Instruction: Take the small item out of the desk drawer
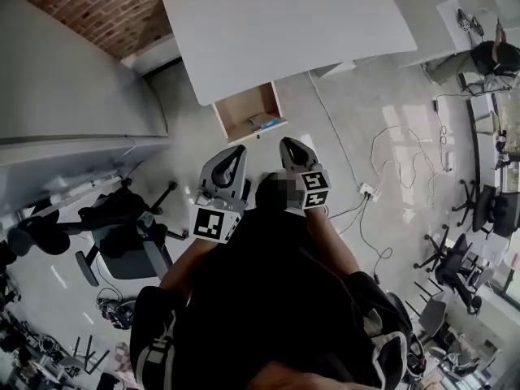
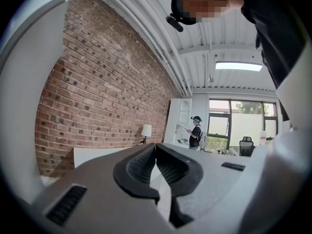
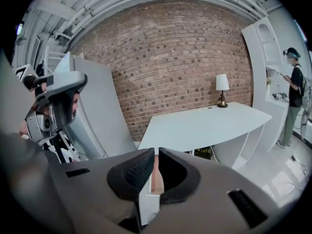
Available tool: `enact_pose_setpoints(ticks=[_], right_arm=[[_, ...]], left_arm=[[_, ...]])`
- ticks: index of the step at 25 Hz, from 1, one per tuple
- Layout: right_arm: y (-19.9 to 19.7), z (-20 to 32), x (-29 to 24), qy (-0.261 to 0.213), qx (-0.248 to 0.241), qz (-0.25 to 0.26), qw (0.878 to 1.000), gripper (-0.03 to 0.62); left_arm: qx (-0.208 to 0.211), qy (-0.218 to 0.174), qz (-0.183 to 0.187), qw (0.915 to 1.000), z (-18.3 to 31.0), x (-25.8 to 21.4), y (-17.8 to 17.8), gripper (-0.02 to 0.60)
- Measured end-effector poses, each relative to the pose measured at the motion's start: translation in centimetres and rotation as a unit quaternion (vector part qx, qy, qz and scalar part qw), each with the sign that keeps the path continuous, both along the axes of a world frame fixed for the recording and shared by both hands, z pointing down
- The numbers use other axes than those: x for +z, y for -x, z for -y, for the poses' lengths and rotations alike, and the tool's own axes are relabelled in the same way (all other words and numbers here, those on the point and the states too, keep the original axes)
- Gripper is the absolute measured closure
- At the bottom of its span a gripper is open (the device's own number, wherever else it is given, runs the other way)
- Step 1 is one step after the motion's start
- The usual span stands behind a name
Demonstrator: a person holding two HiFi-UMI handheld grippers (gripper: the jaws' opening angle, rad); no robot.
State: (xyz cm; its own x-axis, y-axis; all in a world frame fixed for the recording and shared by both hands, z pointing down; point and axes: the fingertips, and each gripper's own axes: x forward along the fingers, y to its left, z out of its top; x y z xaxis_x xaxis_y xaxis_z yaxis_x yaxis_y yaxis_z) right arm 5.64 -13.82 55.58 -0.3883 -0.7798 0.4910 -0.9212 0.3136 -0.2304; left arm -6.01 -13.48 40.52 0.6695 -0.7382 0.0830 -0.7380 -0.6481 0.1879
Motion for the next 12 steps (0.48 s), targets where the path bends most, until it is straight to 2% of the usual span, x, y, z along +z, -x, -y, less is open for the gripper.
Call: enact_pose_setpoints(ticks=[4, 7, 10, 12], right_arm=[[-0.4, 2.9, 6.0, 0.050, -0.014, -0.012, 0.999, 0.563], [-0.7, 5.5, 11.8, 0.096, -0.028, -0.016, 0.995, 0.554], [-0.3, 7.3, 16.3, 0.144, -0.050, -0.012, 0.988, 0.449], [-0.2, 8.1, 19.1, 0.176, -0.053, -0.011, 0.983, 0.424]], left_arm=[[0.006, 0.048, 0.025, 0.9985, 2.6, 3.4, 0.0, 0.572], [0.007, 0.060, 0.031, 0.9977, 5.4, 5.8, -0.3, 0.572], [-0.007, 0.064, 0.035, 0.9973, 7.6, 6.7, -0.2, 0.572], [-0.019, 0.067, 0.033, 0.9970, 9.0, 7.1, 0.0, 0.572]])
